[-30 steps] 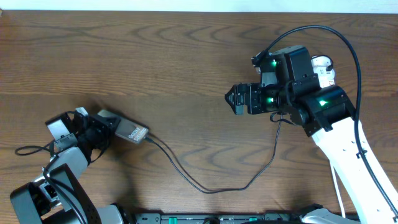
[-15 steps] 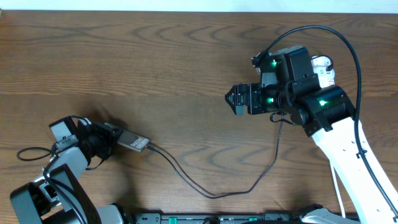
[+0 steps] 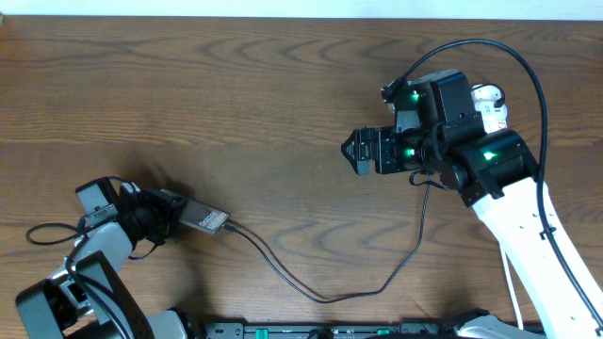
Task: Plug charger to phone and switch on socket
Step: 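Lower the phone onto the table with the left gripper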
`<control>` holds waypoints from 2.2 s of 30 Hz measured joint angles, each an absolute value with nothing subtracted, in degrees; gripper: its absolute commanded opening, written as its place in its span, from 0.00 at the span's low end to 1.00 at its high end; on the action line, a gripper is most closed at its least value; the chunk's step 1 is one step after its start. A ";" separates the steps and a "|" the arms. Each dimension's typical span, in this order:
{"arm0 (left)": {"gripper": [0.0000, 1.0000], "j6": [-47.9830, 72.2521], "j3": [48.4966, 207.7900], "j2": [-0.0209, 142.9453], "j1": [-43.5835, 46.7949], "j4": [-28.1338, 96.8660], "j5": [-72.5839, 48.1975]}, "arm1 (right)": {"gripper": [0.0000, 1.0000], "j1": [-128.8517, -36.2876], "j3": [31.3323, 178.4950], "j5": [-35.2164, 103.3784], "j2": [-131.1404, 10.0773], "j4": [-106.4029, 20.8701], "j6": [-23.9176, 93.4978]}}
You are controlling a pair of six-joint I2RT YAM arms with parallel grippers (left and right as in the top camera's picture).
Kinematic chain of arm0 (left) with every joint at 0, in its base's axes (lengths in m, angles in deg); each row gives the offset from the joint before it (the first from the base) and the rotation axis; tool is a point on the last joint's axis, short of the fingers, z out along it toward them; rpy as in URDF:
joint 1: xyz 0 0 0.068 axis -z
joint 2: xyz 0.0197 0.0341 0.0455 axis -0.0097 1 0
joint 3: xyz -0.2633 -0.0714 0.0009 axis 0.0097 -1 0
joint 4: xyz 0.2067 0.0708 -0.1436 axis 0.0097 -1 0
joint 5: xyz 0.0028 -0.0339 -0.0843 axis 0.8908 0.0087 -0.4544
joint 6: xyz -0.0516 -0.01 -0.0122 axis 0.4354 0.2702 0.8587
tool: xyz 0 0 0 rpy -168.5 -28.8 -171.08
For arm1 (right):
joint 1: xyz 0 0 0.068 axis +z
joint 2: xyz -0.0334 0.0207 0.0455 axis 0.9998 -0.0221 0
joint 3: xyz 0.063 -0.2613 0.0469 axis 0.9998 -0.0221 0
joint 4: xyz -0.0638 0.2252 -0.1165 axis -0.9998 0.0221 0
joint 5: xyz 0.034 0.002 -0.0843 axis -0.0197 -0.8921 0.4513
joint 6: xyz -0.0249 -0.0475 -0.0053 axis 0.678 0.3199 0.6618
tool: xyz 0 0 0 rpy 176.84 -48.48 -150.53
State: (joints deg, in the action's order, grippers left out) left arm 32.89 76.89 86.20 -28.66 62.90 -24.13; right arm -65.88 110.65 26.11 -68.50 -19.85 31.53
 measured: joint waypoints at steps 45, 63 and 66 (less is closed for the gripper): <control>0.65 31.34 79.58 84.04 -28.63 55.71 -22.86 | 0.99 -65.18 110.65 26.38 -68.50 -19.59 31.53; 0.65 31.34 80.43 83.49 -28.66 49.33 -21.92 | 0.99 -65.18 110.65 26.51 -68.50 -19.28 31.53; 0.65 31.31 80.43 83.25 -28.66 47.99 -21.96 | 0.99 -65.18 110.65 26.51 -68.50 -19.22 31.56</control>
State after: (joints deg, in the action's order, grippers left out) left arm 31.31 80.43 83.25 -28.66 47.99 -21.96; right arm -65.18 110.65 26.51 -68.50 -19.22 31.56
